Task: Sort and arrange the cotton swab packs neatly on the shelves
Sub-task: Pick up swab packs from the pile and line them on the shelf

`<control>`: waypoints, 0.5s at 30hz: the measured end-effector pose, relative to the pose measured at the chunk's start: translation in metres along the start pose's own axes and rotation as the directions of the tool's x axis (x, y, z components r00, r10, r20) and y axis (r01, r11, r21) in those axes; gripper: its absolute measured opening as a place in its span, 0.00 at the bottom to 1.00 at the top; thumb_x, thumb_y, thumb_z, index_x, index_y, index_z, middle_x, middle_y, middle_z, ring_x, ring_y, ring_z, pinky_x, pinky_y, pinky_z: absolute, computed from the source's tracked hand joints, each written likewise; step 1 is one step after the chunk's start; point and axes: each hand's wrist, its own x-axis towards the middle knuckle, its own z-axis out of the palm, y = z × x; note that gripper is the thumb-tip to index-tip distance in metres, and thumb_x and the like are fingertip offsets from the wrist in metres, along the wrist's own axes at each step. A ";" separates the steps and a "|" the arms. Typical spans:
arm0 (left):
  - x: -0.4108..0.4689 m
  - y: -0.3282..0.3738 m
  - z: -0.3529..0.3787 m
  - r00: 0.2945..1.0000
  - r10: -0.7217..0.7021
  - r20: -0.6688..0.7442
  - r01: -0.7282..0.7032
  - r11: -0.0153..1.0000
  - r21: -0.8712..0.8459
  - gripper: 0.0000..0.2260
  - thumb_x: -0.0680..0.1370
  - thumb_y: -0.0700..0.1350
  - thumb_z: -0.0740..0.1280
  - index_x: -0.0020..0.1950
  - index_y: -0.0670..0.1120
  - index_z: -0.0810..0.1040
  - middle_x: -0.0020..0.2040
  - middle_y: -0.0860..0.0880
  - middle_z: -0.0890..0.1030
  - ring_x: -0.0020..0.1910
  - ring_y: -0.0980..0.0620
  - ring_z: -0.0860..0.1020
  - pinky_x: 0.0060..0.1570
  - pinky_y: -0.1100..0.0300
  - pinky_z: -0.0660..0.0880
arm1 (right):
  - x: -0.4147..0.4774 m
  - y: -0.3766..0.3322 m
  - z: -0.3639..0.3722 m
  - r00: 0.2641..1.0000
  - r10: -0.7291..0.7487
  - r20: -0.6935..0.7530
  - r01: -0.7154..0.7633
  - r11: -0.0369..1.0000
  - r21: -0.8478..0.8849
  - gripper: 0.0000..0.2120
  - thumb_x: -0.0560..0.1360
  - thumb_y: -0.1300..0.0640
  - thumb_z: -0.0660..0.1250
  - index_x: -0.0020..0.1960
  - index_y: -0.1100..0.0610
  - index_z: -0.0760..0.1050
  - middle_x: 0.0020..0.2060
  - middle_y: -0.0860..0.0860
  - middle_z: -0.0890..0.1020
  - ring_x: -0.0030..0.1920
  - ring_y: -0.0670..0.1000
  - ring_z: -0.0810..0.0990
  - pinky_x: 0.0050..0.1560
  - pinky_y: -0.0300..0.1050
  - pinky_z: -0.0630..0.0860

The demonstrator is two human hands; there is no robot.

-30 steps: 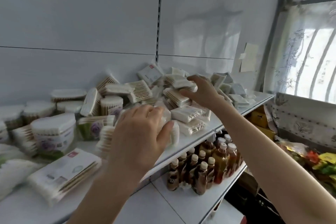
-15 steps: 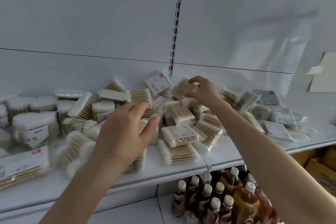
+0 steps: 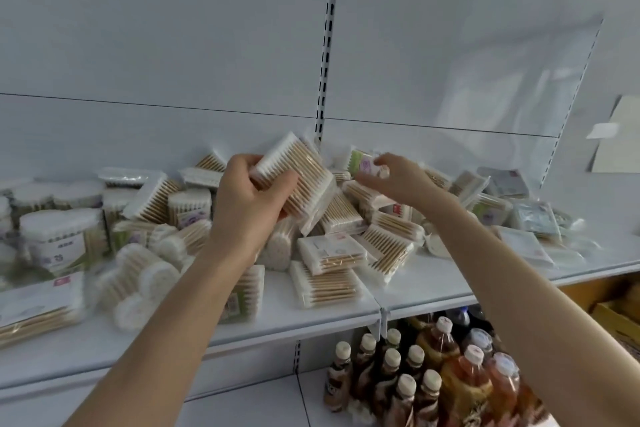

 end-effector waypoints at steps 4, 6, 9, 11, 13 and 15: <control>0.000 0.000 -0.009 0.999 0.029 -0.017 -0.030 0.999 -0.039 0.07 0.75 0.45 0.69 0.45 0.53 0.71 0.43 0.50 0.81 0.41 0.55 0.81 0.42 0.54 0.79 | 0.003 0.018 0.015 0.992 0.099 0.075 -0.102 0.994 0.032 0.28 0.69 0.43 0.71 0.62 0.57 0.72 0.53 0.54 0.78 0.48 0.54 0.78 0.51 0.50 0.77; 0.002 0.002 -0.012 0.998 0.022 -0.053 -0.026 0.997 -0.075 0.05 0.76 0.46 0.67 0.44 0.52 0.71 0.44 0.50 0.80 0.43 0.53 0.80 0.47 0.52 0.78 | 0.002 0.010 0.009 0.994 0.079 -0.076 -0.068 0.988 0.138 0.26 0.68 0.44 0.72 0.61 0.56 0.74 0.55 0.54 0.78 0.48 0.51 0.76 0.48 0.46 0.74; 0.008 0.005 -0.012 0.991 -0.093 -0.094 0.072 0.976 -0.208 0.03 0.78 0.47 0.64 0.47 0.51 0.71 0.45 0.50 0.79 0.47 0.49 0.80 0.53 0.48 0.77 | -0.013 -0.018 -0.006 0.993 -0.065 -0.093 0.102 0.870 0.482 0.24 0.69 0.45 0.72 0.61 0.52 0.73 0.54 0.53 0.80 0.47 0.49 0.78 0.45 0.41 0.74; 0.011 0.010 -0.011 0.978 -0.209 -0.015 0.188 0.907 -0.376 0.07 0.79 0.51 0.62 0.51 0.49 0.71 0.44 0.49 0.81 0.44 0.49 0.82 0.44 0.48 0.80 | -0.028 -0.047 -0.007 0.976 -0.212 -0.042 0.199 0.812 0.548 0.23 0.68 0.45 0.71 0.61 0.49 0.73 0.50 0.52 0.81 0.47 0.48 0.80 0.46 0.40 0.76; 0.011 0.014 -0.010 0.964 -0.244 0.104 0.264 0.858 -0.440 0.14 0.76 0.56 0.63 0.52 0.45 0.75 0.43 0.47 0.84 0.41 0.49 0.83 0.37 0.50 0.81 | -0.038 -0.071 0.003 0.945 -0.327 -0.004 0.285 0.818 0.500 0.24 0.68 0.47 0.72 0.62 0.50 0.72 0.52 0.47 0.79 0.51 0.44 0.78 0.49 0.35 0.74; 0.009 0.014 -0.012 0.975 -0.188 0.117 0.218 0.905 -0.365 0.14 0.74 0.51 0.67 0.52 0.42 0.78 0.40 0.47 0.84 0.38 0.51 0.83 0.32 0.55 0.80 | -0.040 -0.082 0.011 0.913 -0.405 0.056 0.314 0.784 0.536 0.22 0.70 0.49 0.71 0.62 0.50 0.72 0.54 0.46 0.78 0.54 0.43 0.77 0.53 0.36 0.75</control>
